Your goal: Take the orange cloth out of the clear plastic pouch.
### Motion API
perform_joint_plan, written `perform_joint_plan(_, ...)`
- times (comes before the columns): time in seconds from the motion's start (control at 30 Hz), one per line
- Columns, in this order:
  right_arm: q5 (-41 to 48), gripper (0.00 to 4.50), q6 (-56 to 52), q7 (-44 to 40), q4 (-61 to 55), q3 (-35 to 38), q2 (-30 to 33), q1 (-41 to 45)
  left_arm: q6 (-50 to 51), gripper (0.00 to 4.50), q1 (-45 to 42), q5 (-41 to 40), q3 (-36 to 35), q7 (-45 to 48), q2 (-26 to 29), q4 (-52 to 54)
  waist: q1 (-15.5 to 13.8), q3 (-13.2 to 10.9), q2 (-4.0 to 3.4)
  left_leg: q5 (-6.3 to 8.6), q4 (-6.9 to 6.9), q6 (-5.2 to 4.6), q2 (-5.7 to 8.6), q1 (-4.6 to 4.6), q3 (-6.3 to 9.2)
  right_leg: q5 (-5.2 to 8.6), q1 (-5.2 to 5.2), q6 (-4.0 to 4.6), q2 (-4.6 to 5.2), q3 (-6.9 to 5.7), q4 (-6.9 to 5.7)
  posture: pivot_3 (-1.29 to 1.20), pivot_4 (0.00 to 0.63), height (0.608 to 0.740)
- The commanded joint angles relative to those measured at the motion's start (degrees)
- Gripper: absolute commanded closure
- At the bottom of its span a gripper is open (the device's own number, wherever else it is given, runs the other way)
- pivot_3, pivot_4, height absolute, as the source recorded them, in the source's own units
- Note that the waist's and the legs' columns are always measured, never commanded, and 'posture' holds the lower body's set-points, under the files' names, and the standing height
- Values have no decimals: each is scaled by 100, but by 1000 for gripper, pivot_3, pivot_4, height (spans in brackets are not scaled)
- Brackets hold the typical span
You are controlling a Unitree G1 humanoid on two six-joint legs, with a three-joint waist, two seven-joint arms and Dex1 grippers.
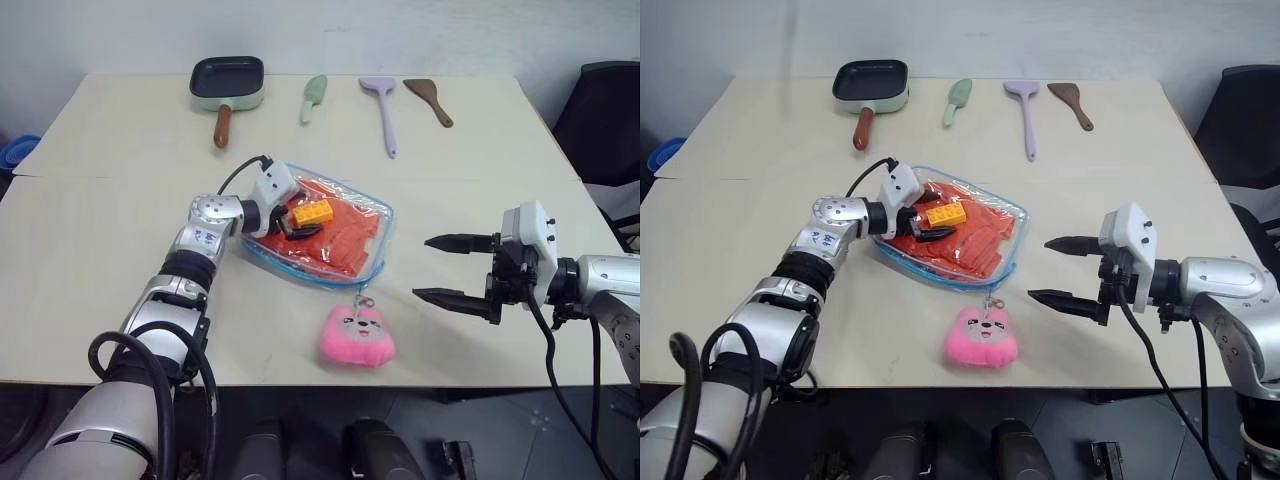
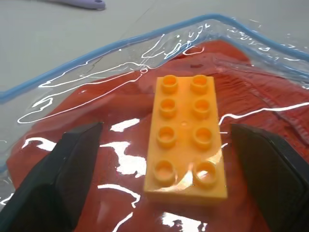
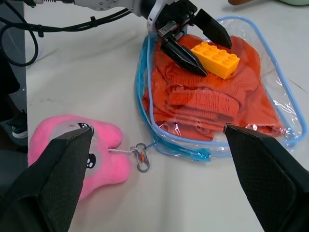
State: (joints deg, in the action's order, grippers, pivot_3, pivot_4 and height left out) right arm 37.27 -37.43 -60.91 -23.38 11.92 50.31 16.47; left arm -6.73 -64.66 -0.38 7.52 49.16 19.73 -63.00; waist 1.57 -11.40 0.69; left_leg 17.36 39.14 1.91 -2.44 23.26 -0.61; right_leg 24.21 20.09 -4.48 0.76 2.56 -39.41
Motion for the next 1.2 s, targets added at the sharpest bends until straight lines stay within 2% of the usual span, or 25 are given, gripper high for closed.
perform_joint_plan(0.03, 83, 0, 122, 14, -200, 103, 49, -28, -166, 571, -108, 11, -185, -58, 9, -177, -3, 0, 0, -1, -1, 3, 0, 0, -1, 0, 6, 0, 0, 1, -5, 0, 150, 740)
perform_joint_plan(0.3, 6, 0, 236, -85, -69, 15, 103, -22, -42, 2982, 66, -257, -523, 428, 141, 132, -3, -3, 4, -20, -1, 13, 0, 3, -2, 0, 15, 0, -1, 3, -19, 0, 150, 740)
perform_joint_plan(0.43, 1, 0, 266, -172, -3, -93, 76, 46, 390, 2963, 568, -528, -716, 711, 375, 1208, 12, -2, 4, -22, -1, 15, -3, 2, -1, 0, 17, 1, -3, 4, -27, 0, 150, 740)
perform_joint_plan(0.6, -88, 0, 382, -329, 287, -452, -47, 377, 1696, 2963, 1854, -1044, -1291, 334, 983, 4033, 45, -3, 6, -23, -4, 16, -16, 3, -3, 0, 27, 1, -13, 15, -34, 0, 150, 740)
perform_joint_plan(0.7, -176, 0, 481, -460, 539, -759, -167, 663, 2605, 2963, 2911, -1309, -1888, -128, 1426, 5904, 69, -4, 6, -22, -5, 16, -22, 2, -2, -1, 29, 1, -15, 21, -37, 0, 150, 740)
perform_joint_plan(0.8, -302, 0, 623, -686, 843, -1080, -318, 967, 3720, 2963, 4334, -1510, -2976, -728, 1783, 7723, 140, -4, 6, -21, -10, 15, -22, -1, -3, -1, 28, 2, -13, 29, -33, 0, 150, 740)
perform_joint_plan(0.97, -483, 0, 830, -1032, 1283, -1444, -493, 1321, 4577, 2963, 6170, -1513, -4470, -1416, 1687, 9053, 131, -4, 10, -10, -9, -6, -15, -4, 3, -1, 25, 2, -7, 30, -34, 0, 150, 740)
perform_joint_plan(1.17, -881, 0, 1200, -1252, 1969, -1755, -718, 1773, 4879, 2963, 7278, -1665, -5426, -1741, 1467, 9600, 75, -8, 30, -9, -10, -16, -14, -13, 14, -11, 14, 18, -4, 21, -29, 0, 150, 740)
perform_joint_plan(1.2, -959, 0, 1277, -1266, 2061, -1798, -757, 1814, 4849, 2613, 7358, -1682, -5487, -1771, 1441, 9566, 52, -8, 30, -9, -10, -16, -14, -14, 14, -12, 14, 20, -4, 21, -29, 0, 150, 740)
